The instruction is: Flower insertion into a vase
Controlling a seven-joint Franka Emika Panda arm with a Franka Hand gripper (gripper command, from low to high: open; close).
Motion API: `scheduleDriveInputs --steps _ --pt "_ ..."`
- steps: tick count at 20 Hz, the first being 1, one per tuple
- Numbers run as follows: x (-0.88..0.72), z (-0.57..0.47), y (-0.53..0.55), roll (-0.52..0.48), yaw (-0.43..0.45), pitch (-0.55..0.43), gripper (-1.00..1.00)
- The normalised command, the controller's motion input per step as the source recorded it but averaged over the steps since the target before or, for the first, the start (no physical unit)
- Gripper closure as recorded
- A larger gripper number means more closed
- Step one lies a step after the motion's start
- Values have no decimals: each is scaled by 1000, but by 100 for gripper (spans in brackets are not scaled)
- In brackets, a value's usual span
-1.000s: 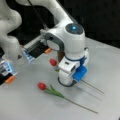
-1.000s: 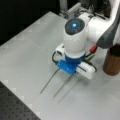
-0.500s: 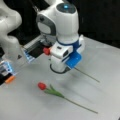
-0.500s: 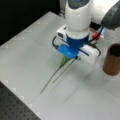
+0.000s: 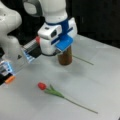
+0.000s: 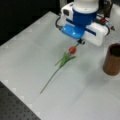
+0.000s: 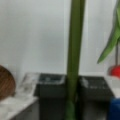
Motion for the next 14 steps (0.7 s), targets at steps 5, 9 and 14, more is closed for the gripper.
scheduleDriveInputs --steps 5,9,14 --pt "-380 31 46 23 1 -93 100" --pt "-530 67 178 59 -17 -39 100" --pt "-656 59 437 59 -85 -26 100"
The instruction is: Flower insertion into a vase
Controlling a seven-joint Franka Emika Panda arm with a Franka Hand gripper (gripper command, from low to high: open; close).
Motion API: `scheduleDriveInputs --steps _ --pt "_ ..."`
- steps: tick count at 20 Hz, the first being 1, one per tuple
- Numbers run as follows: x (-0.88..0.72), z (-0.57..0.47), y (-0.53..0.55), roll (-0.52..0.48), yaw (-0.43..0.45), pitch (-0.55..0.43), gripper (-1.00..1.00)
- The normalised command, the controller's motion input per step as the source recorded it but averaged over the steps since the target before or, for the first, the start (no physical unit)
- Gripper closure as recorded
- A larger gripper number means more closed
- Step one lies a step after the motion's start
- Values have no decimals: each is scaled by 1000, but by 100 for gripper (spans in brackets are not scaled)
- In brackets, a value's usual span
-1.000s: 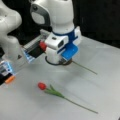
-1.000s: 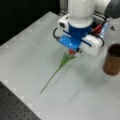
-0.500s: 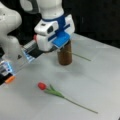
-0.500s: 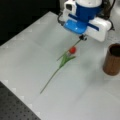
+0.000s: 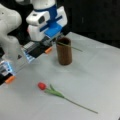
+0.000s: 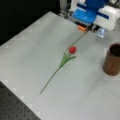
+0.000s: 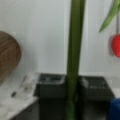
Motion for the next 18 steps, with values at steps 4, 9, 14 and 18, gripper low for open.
scheduleDriveInputs --steps 4,9,14,18 --pt "-659 23 679 44 -188 -37 100" --pt "-495 -68 598 17 -225 -66 100" --pt "-289 -129 243 56 -186 -47 100" --pt "-211 -110 38 103 -170 16 100"
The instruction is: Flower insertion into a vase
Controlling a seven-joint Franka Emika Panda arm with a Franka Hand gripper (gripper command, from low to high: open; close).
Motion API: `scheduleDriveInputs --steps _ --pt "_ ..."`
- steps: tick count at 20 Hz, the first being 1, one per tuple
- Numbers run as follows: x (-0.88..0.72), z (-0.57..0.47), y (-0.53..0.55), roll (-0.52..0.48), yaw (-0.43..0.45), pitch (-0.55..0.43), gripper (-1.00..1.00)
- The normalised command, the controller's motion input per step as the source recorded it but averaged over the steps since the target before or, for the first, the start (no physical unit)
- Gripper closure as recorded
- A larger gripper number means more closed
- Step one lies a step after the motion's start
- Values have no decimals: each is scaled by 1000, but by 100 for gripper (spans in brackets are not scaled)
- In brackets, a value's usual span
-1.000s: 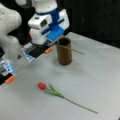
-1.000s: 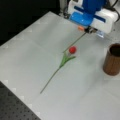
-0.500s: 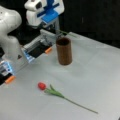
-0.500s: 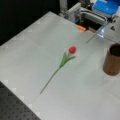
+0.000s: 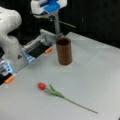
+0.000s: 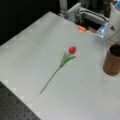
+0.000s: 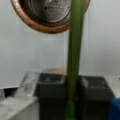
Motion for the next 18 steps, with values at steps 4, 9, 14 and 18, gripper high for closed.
scheduleDriveInputs --steps 4,9,14,18 --pt "-232 -100 18 110 -115 36 100" --pt "-247 -60 40 129 135 83 100" --pt "-274 -34 111 192 189 105 100" --pt "-242 85 109 225 138 294 100"
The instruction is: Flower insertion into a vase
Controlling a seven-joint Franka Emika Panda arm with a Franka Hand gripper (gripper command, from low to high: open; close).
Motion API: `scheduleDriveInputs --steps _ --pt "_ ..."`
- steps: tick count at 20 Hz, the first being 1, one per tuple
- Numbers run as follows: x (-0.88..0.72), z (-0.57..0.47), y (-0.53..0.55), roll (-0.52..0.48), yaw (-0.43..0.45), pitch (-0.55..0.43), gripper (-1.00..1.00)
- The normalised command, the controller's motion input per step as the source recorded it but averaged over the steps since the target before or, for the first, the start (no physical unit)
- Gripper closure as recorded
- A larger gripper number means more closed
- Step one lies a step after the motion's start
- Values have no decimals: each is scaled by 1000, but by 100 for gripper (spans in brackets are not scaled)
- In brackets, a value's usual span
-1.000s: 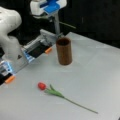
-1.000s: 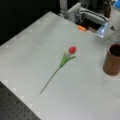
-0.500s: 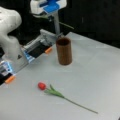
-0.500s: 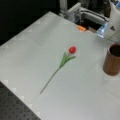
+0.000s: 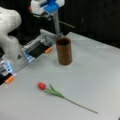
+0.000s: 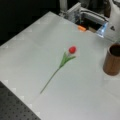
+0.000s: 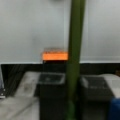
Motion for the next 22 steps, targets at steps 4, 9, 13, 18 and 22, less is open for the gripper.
scheduleDriveInputs --steps 4,9,13,18,22 --pt "-51 115 -36 211 43 438 100" --pt "113 89 -51 172 -28 467 100" --pt "203 120 72 97 -80 592 100" --pt "288 177 200 -23 -26 581 100" --pt "306 163 221 -108 17 617 100"
